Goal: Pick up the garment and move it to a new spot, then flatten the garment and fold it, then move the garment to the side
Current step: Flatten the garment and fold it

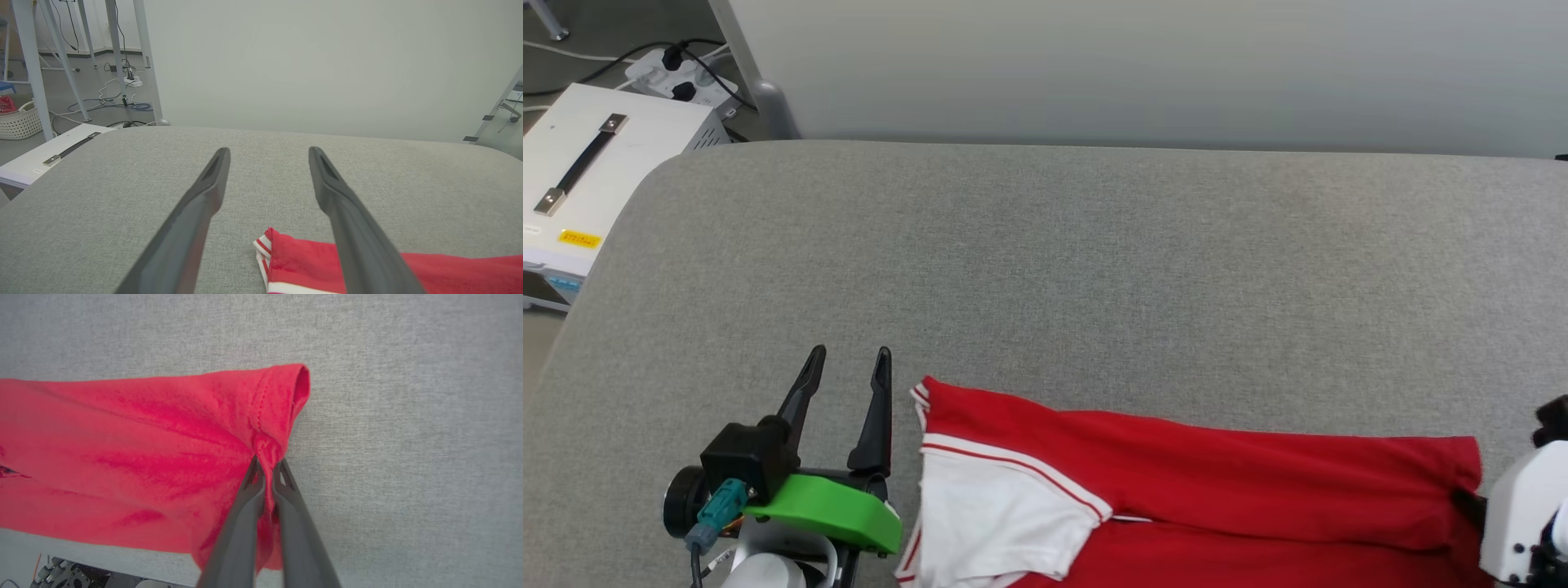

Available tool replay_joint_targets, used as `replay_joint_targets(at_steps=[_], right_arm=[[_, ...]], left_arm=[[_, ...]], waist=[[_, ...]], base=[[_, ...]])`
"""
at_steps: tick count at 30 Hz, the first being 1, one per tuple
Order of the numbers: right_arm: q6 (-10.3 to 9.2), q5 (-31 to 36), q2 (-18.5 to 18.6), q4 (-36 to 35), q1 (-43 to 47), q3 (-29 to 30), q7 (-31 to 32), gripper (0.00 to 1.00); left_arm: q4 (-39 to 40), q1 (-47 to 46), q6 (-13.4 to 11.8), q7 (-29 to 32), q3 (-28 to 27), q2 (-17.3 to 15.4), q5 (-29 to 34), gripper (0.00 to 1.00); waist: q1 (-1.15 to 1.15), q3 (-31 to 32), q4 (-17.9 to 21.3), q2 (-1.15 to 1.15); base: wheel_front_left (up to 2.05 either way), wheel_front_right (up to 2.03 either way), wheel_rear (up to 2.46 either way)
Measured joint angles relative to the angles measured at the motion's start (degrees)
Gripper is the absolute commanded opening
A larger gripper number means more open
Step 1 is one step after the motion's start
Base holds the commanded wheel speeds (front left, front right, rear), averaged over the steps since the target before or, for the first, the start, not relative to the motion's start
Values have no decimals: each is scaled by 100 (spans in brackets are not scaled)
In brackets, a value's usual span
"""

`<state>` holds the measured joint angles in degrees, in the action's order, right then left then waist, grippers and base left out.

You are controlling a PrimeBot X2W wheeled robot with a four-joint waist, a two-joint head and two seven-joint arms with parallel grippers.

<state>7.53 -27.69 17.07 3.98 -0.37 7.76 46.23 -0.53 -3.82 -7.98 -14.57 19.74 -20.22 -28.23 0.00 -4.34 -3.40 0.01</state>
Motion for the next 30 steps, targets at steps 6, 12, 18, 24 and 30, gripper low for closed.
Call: replay_joint_targets(at_steps=[6,12,18,24,30], right_arm=[[0,38,254,-87,29,854,275,0],[-2,-338,-79,-159,24,1522,954,0],[-1,-1393,-1236,-363,-14,1958,2156,0],[-1,-3271,-1382,-83,-198,1989,2680,0],[-1,-4490,-1411,121,-193,699,2058,0]], left_arm=[[111,109,-42,9,47,-13,2,100],[136,171,-87,53,91,-22,2,100],[148,215,-91,102,180,-7,1,100],[169,227,-92,127,220,3,0,100],[197,199,-85,162,255,-4,1,100]], waist=[[0,89,76,0],[0,166,108,0],[0,244,69,0],[0,270,-89,0],[0,240,-315,0]], base=[[0,0,0],[0,0,0],[0,0,0],[0,0,0],[0,0,0]])
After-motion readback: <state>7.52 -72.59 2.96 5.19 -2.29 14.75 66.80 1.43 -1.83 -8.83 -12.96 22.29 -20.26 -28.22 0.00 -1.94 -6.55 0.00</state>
